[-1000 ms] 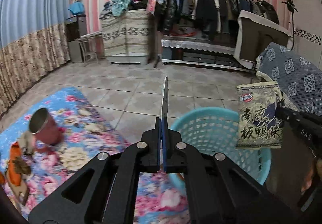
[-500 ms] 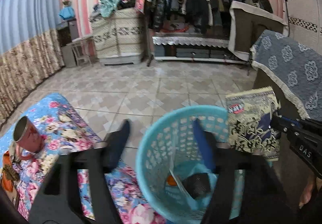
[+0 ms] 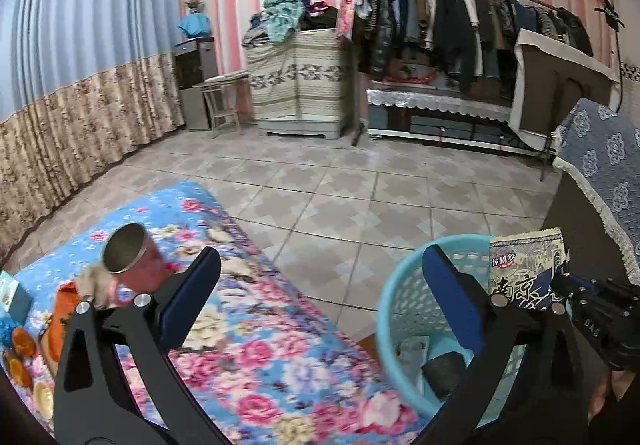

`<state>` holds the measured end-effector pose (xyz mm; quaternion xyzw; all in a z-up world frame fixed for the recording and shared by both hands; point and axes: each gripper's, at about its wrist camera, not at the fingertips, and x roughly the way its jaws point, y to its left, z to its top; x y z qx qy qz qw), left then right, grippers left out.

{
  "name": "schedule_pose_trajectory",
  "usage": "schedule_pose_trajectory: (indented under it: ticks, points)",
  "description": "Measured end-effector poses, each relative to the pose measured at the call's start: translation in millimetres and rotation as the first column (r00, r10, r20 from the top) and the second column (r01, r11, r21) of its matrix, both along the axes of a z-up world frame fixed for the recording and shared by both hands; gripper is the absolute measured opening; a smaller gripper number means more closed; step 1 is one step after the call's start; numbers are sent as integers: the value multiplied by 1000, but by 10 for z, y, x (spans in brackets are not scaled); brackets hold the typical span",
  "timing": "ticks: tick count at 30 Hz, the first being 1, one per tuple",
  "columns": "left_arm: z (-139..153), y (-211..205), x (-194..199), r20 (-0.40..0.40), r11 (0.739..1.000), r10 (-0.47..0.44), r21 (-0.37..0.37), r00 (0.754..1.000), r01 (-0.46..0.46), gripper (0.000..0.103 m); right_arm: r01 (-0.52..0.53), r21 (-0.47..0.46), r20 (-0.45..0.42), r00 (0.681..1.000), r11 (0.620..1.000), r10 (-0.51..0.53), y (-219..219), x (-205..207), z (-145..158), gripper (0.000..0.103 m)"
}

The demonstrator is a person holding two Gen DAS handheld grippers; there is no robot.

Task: Collect trash
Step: 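Carry receipt and snack bag to the blue basket, opening the left tool over it, then open the right tool to drop the snack bag into the blue basket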

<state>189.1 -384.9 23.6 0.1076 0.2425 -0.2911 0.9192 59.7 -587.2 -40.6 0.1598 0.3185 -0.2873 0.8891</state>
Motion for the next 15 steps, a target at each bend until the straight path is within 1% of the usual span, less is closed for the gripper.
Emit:
schedule_pose_trajectory:
  ticks: [2,5,7,8,9,11,13,15]
  points:
    - [17,65,17,-5,1000,17,1,1000,-17,98,-13,7,-14,1000,1000,13,33,96,-32,7]
    - [35,166,35,-7,999,39,0,999,-39,98,-24,9,-31,999,1000,25,65,192,-75,7]
    - [42,225,42,1,999,50,5,999,-50,98,-30,19,-33,999,999,30,66,223,-96,11]
    - [47,247,41,6,998,55,9,998,-55,98,-35,27,-35,999,999,35,61,240,-108,21]
    - [50,274,44,10,998,61,12,998,-62,98,-38,34,-38,999,999,39,57,258,-124,36]
    - [59,325,60,10,997,71,14,997,-71,98,-40,43,-50,998,998,43,50,292,-143,49]
    - [75,386,79,9,997,81,12,997,-81,98,-46,57,-48,998,997,49,37,317,-157,53]
    - [102,434,88,15,996,93,10,996,-93,98,-50,73,-40,998,996,53,32,333,-152,73]
